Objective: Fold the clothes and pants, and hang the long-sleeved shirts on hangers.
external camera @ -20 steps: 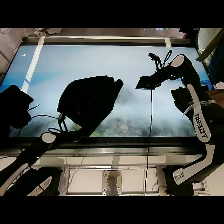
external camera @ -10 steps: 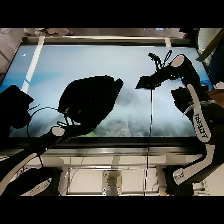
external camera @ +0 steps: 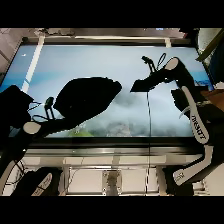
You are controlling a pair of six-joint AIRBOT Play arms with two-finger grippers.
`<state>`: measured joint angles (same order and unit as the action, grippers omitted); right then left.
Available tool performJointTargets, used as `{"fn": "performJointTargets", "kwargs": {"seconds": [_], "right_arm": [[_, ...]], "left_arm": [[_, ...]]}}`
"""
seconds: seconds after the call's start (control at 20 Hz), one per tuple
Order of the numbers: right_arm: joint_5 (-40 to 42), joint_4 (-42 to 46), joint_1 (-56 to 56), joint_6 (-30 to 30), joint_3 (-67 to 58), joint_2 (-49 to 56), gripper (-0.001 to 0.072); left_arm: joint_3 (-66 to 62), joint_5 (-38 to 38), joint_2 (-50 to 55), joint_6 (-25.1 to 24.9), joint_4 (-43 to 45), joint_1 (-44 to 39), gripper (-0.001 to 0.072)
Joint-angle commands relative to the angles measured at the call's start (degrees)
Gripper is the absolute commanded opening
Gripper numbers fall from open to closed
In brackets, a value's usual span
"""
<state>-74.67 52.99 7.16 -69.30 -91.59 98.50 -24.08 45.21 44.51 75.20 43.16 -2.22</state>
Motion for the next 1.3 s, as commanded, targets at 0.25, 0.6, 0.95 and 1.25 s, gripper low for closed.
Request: {"fn": "performJointTargets", "kwargs": {"seconds": [0.25, 0.6, 0.95, 1.25], "right_arm": [[13.6, -9.03, 9.31, 3.3, 6.8, 8.5, 0.0449], [22.88, -9.22, 7.04, 4.5, 5.01, 9.75, 0.0518], [22.05, -10.4, 6.43, 6.36, 4.94, 11.5, 0.0516], [13.79, -17.7, 6.58, 16.33, 4.94, 12.2, 0.0429]], "left_arm": [[-0.26, 11.23, -8.02, 1.03, 5.73, 13.27, 0.0025], [-0.26, 11.21, -8.02, 1.05, 5.75, 13.27, 0.0026], [-0.24, 11.21, -8.02, 1.07, 5.73, 13.27, 0.0026], [-0.24, 11.21, -8.02, 1.07, 5.73, 13.27, 0.0026]]}}
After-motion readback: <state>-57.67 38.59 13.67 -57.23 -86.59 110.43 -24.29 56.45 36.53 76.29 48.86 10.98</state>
